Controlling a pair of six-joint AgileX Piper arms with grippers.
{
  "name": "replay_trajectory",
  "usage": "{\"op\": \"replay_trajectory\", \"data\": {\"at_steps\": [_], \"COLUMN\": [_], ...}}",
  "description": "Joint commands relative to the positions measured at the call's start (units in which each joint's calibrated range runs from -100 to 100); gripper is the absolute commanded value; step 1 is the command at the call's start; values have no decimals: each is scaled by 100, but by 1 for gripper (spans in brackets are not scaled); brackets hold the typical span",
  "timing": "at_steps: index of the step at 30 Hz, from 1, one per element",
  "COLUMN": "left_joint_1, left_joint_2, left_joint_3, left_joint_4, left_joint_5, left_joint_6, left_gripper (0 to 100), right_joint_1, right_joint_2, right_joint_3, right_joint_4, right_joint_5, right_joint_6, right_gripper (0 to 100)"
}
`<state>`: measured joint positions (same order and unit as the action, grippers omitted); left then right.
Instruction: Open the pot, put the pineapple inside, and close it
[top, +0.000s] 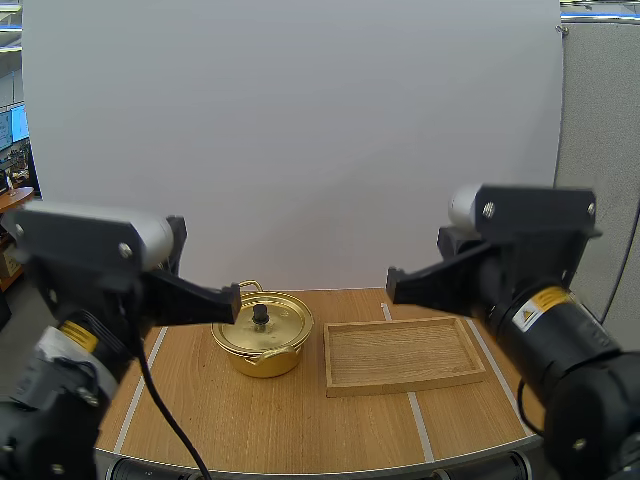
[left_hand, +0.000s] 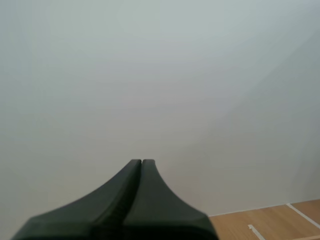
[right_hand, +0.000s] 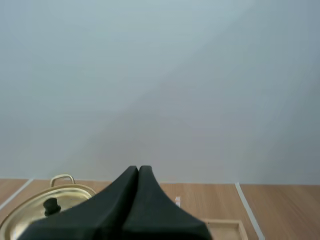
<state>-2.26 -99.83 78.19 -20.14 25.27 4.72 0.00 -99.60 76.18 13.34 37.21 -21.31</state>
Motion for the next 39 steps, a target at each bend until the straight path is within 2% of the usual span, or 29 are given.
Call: {"op": "replay_trajectory", "data": {"at_steps": [1,6,13,15,20,23,27,30,34,39], "left_joint_1": [11,11,29,45,45,45,93,150,192,177], "left_joint_2": [-17,-17,-17,-17,-17,-17,-17,-17,-17,-17], "left_joint_3": [804,1601,2181,2181,2181,2181,2181,2181,2181,2181], "left_joint_4": [-45,-45,-45,-59,-99,-99,-60,176,1544,1704], "left_joint_5": [-1340,-1580,-1891,-1424,-1155,-584,-55,23,406,519], "left_joint_6": [87,722,848,848,684,586,586,14,-1463,-1828], "left_gripper": [0,0,0,0,0,0,0,0,0,0], "right_joint_1": [-21,-21,-21,-21,-21,-21,-21,-21,-64,-126], "right_joint_2": [-40,-40,-40,-40,-40,-40,-40,-40,-40,-40], "right_joint_3": [931,1774,2341,2382,2382,2382,2382,2382,2382,2382], "right_joint_4": [-108,-229,-229,-229,-247,-247,-247,-247,-247,-247], "right_joint_5": [-1003,-2151,-2268,-2268,-1212,-682,-564,-547,-547,-530], "right_joint_6": [6,6,6,6,6,6,6,6,6,6], "right_gripper": [0,0,0,0,0,0,0,0,0,0]}}
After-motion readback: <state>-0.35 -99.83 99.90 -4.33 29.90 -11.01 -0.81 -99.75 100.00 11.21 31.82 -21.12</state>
